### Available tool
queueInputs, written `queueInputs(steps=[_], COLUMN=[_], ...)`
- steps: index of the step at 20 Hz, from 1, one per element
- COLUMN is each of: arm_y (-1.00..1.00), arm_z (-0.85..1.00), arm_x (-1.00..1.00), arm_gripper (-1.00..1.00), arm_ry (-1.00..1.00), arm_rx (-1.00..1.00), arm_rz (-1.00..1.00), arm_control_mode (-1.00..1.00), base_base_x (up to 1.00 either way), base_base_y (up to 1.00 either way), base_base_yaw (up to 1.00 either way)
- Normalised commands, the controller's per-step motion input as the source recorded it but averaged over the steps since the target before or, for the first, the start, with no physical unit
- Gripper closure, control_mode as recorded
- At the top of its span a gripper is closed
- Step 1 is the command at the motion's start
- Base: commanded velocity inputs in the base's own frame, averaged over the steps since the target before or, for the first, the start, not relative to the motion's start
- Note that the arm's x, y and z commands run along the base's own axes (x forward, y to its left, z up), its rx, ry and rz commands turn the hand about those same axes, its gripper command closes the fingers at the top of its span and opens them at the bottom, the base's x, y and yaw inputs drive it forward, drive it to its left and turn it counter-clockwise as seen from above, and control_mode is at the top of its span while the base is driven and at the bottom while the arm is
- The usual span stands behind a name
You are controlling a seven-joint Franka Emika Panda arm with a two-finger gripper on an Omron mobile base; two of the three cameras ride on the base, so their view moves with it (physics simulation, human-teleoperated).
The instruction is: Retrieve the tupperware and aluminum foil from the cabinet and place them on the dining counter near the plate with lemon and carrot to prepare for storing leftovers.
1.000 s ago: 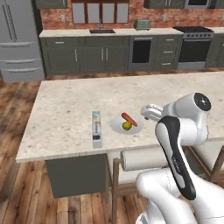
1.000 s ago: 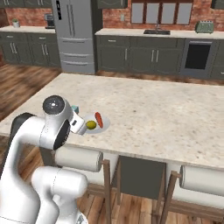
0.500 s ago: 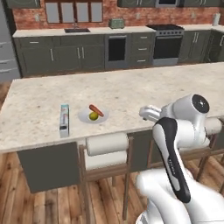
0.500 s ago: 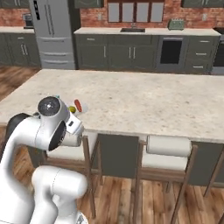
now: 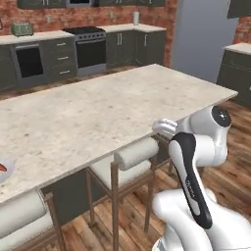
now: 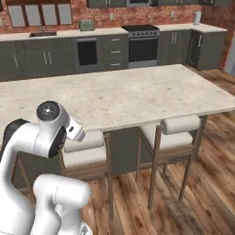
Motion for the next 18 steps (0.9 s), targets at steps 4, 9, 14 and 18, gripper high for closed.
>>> queueInputs(steps=[4, 9, 14, 18], arm_y=[0.00, 0.00, 0.00, 0.00], arm_z=[0.00, 0.00, 0.00, 0.00], arm_x=[0.00, 0.00, 0.00, 0.00], arm_gripper=[-1.00, -1.00, -1.00, -1.00], arm_ry=[0.00, 0.00, 0.00, 0.00], arm_rx=[0.00, 0.00, 0.00, 0.00], arm_rz=[0.00, 0.00, 0.00, 0.00], arm_control_mode=[1.00, 1.00, 1.00, 1.00], base_base_x=[0.01, 0.37, 0.95, 1.00], base_base_y=[-0.71, -0.61, -0.67, -0.74], base_base_yaw=[-0.79, -0.68, -0.44, -0.18])
